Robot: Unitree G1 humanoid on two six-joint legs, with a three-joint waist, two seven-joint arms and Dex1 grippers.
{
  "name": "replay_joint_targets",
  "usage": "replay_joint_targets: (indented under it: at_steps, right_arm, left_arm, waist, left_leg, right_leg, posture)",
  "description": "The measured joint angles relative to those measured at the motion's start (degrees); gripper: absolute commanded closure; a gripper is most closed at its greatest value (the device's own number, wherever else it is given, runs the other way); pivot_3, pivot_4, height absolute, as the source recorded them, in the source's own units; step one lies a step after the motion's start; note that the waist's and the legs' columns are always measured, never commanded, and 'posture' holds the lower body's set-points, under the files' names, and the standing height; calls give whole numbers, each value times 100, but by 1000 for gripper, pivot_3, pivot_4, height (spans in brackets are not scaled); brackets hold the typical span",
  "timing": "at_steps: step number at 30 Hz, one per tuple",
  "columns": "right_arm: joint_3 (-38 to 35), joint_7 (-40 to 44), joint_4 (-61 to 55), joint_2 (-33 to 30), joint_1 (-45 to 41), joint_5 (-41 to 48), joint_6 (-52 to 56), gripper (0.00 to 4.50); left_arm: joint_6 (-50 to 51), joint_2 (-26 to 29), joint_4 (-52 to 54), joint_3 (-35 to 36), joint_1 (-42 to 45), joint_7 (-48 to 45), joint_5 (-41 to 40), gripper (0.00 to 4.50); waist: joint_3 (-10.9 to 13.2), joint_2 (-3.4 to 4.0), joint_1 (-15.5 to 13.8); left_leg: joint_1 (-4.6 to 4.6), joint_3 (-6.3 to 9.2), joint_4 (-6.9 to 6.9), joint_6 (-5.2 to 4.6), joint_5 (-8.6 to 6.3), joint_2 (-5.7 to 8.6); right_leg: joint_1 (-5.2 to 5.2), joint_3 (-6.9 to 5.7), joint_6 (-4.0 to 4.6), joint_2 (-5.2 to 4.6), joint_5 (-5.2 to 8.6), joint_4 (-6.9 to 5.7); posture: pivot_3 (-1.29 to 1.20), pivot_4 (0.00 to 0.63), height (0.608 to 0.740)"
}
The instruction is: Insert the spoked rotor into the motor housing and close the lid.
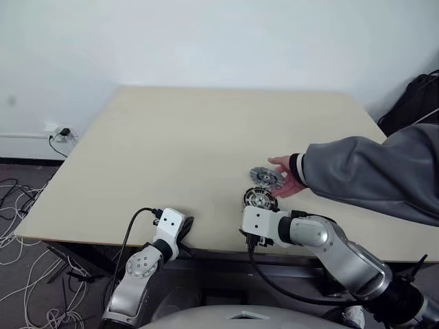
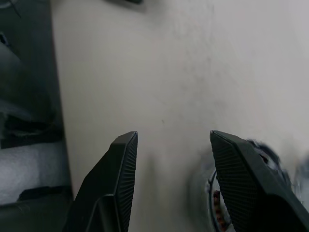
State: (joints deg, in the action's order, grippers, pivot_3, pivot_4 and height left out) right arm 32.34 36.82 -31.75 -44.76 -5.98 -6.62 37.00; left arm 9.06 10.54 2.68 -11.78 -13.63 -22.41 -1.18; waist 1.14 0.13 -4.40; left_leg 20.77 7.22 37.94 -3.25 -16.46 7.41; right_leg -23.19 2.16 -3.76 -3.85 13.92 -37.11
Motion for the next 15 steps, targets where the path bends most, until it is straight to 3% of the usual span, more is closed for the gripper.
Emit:
replay_joint_targets:
  at_steps: [15]
  right_arm:
    - [-130,94,39,161,68,-165,95,1951]
  left_arm:
    - [-83,1,-47,1,77,-24,-1,4500]
  waist:
    - [-1,1,0]
  left_leg:
    - [-1,-2,0,-5,-3,-1]
  right_leg:
    - [10,-2,-6,2,-5,18]
  posture:
    - [0,0,740]
